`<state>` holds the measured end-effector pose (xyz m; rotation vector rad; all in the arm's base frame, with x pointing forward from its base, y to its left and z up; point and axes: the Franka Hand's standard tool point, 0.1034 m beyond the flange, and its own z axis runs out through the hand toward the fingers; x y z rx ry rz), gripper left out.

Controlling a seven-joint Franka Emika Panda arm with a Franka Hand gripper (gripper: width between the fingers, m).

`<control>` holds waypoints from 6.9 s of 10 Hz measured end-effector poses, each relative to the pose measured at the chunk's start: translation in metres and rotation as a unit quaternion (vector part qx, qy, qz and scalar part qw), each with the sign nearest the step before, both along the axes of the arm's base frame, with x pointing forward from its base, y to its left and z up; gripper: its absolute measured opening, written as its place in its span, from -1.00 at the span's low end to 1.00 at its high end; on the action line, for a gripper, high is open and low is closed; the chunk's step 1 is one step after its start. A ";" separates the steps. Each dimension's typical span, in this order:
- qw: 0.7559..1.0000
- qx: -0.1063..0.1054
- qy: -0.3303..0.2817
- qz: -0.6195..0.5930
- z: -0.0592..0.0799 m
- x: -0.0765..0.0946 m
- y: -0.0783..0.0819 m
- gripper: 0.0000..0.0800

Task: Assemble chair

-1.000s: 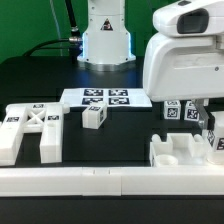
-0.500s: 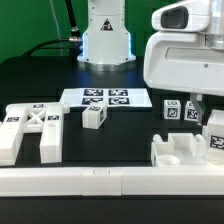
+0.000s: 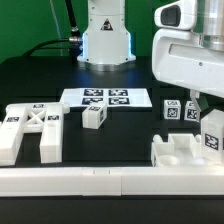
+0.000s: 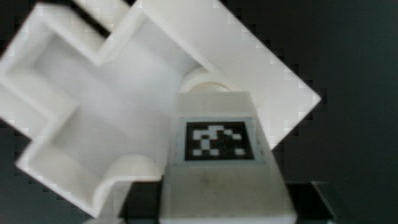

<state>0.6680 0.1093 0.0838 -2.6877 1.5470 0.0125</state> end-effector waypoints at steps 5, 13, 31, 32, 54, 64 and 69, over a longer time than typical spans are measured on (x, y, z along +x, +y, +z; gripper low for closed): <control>0.972 0.022 0.016 -0.232 -0.001 -0.003 0.005 -0.27; 0.997 0.020 0.019 -0.078 -0.005 -0.007 0.007 0.61; 0.876 -0.017 0.004 0.481 -0.007 -0.010 0.006 -0.11; 0.876 -0.017 0.004 0.482 -0.007 -0.010 0.006 -0.27; 0.979 0.032 0.018 0.199 -0.005 -0.010 0.010 0.62; 0.817 -0.006 0.014 0.576 -0.004 -0.012 0.007 0.62; 0.823 -0.006 0.015 0.568 -0.004 -0.012 0.006 -0.28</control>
Offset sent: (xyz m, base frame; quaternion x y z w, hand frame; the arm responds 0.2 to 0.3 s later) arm -0.0035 0.0054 -0.0018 0.0153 -0.0208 0.2869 0.9576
